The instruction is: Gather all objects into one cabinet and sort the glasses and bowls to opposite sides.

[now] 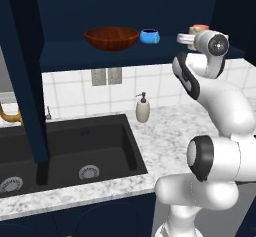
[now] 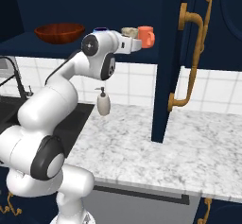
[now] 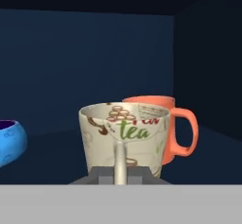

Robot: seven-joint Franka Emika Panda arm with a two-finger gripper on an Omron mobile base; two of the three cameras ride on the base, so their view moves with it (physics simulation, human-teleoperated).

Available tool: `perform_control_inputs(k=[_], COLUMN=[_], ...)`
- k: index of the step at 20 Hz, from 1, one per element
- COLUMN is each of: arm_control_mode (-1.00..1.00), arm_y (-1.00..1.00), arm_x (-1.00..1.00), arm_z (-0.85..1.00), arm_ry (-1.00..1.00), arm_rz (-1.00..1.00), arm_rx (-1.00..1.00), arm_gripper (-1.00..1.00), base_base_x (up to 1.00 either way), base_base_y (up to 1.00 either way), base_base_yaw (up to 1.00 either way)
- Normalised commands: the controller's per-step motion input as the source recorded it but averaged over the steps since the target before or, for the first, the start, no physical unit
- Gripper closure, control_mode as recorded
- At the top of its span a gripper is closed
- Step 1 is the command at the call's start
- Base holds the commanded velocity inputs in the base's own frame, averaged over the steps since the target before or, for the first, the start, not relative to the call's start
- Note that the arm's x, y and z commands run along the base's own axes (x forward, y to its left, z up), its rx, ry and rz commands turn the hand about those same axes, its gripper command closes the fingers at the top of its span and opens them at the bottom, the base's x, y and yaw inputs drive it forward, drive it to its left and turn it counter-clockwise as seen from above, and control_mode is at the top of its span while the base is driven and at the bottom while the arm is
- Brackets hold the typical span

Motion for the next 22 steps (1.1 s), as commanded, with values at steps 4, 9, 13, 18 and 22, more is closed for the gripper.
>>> perform_control_inputs(k=[4, 9, 13, 18, 22], arm_control_mode=[-1.00, -1.00, -1.00, -1.00, -1.00], arm_y=[0.00, 0.00, 0.00, 0.00, 0.00], arm_x=[0.09, 0.21, 0.13, 0.00, 0.00], arm_z=[-0.01, -0.11, -0.09, 0.00, 0.00], arm_ry=[0.00, 0.00, -0.01, 0.00, 0.00], arm_rz=[0.00, 0.00, 0.00, 0.00, 0.00], arm_rx=[0.00, 0.00, 0.00, 0.00, 0.00], arm_gripper=[1.00, 1.00, 1.00, 1.00, -1.00], base_base_x=[0.00, 0.00, 0.00, 0.00, 0.00], base_base_y=[0.00, 0.00, 0.00, 0.00, 0.00], base_base_yaw=[0.00, 0.00, 0.00, 0.00, 0.00])
